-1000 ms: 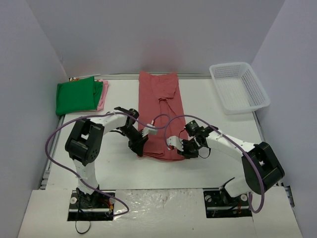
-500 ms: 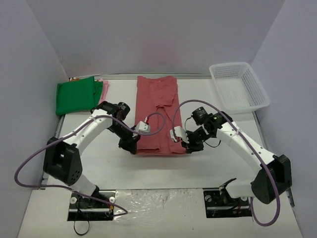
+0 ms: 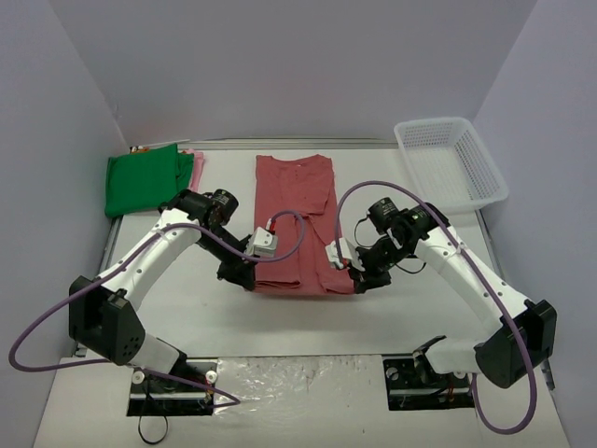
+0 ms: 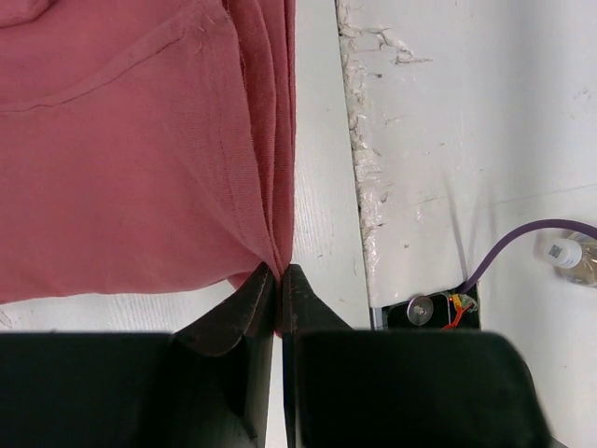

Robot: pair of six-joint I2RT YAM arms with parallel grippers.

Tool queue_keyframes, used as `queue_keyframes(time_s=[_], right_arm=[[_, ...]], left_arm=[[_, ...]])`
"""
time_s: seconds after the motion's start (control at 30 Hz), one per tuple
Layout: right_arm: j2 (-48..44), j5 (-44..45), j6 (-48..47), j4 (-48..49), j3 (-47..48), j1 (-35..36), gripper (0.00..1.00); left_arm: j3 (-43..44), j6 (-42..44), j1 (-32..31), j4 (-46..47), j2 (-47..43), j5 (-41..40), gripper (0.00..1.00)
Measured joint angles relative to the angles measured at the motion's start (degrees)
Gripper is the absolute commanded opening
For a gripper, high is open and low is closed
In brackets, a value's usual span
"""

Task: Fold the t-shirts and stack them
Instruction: Grab the bottom of the folded rectangular tshirt with both arms, then fold the folded rectangular tshirt in 1/3 of the way

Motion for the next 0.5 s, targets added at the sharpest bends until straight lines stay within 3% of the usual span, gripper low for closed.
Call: queue_keyframes(time_s=[0.5], right_arm=[[9.11,2.67,1.68,5.4,7.26,-2.8,0.0]], left_arm=[[3.78,-10.75,1.73,6.4,1.27,-6.84,0.02]])
